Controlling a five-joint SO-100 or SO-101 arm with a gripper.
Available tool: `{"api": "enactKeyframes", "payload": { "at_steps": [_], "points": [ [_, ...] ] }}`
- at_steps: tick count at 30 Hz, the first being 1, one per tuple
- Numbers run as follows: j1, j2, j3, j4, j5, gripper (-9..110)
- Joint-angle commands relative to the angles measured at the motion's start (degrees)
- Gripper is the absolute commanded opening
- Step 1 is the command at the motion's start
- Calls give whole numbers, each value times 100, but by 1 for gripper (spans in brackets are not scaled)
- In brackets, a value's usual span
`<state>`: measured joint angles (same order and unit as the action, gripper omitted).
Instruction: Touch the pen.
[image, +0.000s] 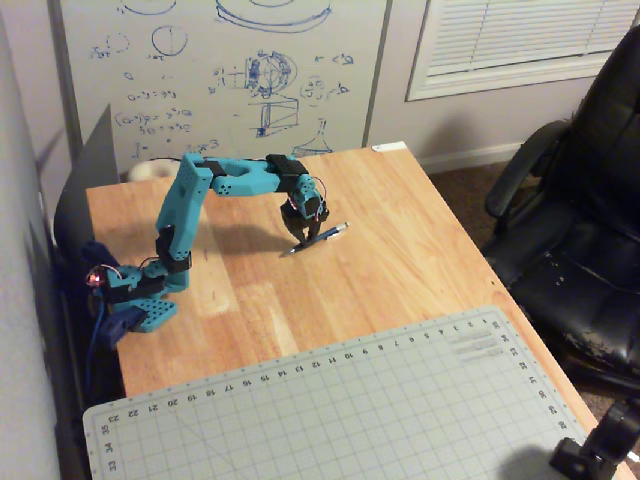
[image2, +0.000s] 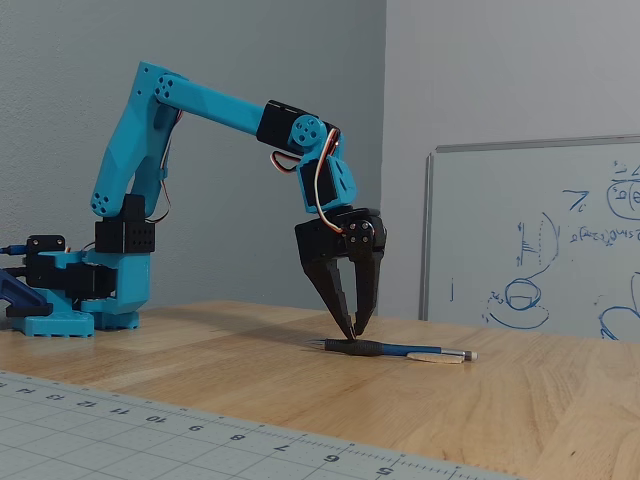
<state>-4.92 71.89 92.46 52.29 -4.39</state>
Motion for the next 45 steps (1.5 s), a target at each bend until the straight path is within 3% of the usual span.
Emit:
{"api": "enactKeyframes", "payload": {
  "at_steps": [1, 45],
  "points": [
    [325, 11812, 8648, 1406, 62, 1],
    [316, 11812, 8578, 1345, -26, 0]
  ]
}}
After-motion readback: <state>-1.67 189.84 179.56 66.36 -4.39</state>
